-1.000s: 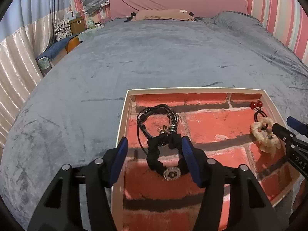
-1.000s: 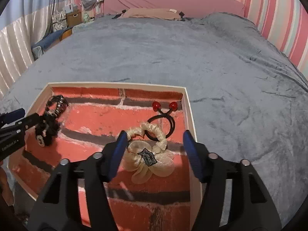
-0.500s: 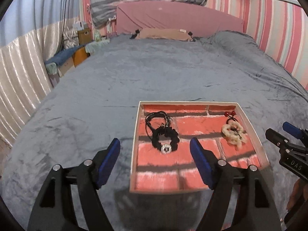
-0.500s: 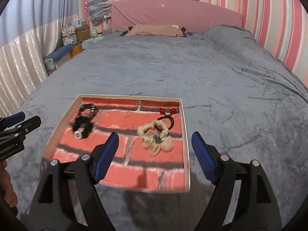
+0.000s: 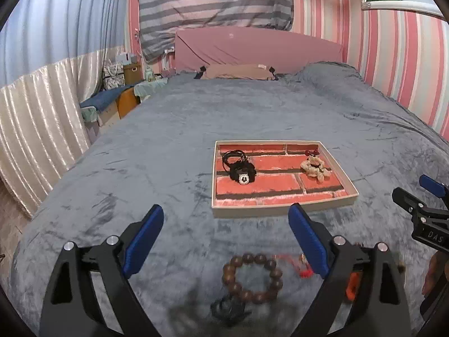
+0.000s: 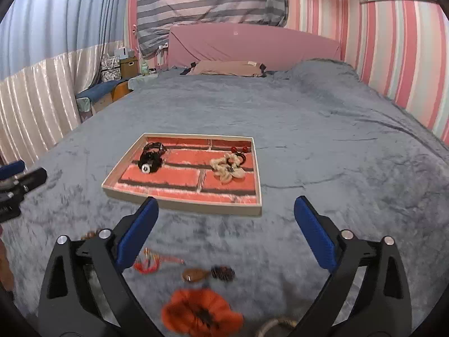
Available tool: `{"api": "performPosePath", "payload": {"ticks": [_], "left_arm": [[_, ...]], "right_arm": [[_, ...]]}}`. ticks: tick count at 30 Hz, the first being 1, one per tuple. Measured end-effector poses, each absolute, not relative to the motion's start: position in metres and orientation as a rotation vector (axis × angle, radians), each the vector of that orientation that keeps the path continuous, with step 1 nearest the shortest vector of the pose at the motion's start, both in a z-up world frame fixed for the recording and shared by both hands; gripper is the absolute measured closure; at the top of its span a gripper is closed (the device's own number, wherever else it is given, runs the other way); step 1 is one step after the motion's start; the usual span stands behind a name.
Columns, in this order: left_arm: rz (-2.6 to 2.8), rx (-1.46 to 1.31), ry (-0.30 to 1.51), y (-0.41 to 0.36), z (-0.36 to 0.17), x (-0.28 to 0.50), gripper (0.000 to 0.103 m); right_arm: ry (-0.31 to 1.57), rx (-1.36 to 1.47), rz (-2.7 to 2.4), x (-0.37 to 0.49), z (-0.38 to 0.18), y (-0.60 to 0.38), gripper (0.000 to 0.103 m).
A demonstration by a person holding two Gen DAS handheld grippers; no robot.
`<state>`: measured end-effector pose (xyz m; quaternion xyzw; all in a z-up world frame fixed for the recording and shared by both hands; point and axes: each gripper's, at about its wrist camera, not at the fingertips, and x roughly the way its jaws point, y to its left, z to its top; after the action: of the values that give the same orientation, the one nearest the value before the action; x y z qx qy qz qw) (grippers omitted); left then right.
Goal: Organize jewelry
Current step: 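Open both tools to release the scrunchies and lift away from the tray, then grasp the white-band watch with the right tool while the left tool grasps the black claw clip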
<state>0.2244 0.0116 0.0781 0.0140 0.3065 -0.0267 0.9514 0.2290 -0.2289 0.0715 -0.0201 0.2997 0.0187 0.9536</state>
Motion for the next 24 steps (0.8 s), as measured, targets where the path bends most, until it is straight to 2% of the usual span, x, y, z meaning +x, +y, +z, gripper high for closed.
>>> {"api": "performPosePath", "payload": {"ticks": [6, 24], "left_arm": [[-0.062, 0.032, 0.613, 0.017, 0.07, 0.178, 0.013], [-0.036, -0.009, 0.643, 0.026, 0.014, 0.117, 0.012]], "right_arm": [[0.58, -0.065, 0.034, 0.183, 0.061, -0.23, 0.004], [0.586, -0.024, -0.004, 0.114, 0.0, -0.227, 0.004]]}}
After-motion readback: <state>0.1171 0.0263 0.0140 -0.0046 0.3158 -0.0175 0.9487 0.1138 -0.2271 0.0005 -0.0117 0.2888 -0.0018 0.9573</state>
